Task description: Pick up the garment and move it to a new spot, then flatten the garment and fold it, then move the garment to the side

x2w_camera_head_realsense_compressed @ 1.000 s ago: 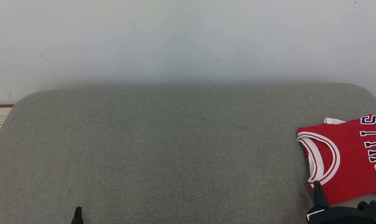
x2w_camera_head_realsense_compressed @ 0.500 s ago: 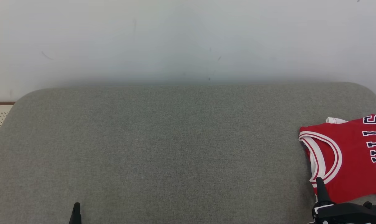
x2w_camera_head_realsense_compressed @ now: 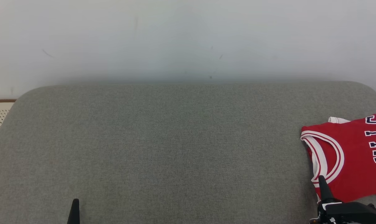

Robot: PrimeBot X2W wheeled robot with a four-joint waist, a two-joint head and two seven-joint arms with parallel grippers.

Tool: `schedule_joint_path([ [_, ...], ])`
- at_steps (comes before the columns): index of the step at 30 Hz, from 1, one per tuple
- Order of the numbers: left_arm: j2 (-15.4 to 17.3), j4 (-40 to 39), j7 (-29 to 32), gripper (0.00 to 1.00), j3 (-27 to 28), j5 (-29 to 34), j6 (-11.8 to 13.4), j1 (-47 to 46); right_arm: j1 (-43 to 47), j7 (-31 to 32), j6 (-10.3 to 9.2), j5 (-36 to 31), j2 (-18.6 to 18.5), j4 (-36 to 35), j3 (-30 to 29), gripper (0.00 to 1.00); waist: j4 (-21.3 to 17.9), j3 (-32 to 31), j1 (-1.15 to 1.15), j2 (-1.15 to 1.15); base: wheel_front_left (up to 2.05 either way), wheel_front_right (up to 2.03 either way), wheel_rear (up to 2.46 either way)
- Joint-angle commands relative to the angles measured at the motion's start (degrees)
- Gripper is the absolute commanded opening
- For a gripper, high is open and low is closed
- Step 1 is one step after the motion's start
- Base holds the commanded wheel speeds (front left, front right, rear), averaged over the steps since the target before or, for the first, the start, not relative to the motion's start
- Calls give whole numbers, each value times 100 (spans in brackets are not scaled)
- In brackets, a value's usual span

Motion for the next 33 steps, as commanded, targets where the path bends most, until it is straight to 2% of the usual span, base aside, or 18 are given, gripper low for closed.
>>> schedule_joint_path([
  [1, 30, -51, 45, 0, 26, -169, -41, -104, -121, 42, -2, 161, 4, -58, -29, 0, 4, 5, 0, 0, 0, 0, 0],
  [33, 34, -35, 418, 0, 118, -1747, -183, -261, -209, 450, -2, 1822, 38, -116, -269, 0, 76, 105, 0, 0, 0, 0, 0],
])
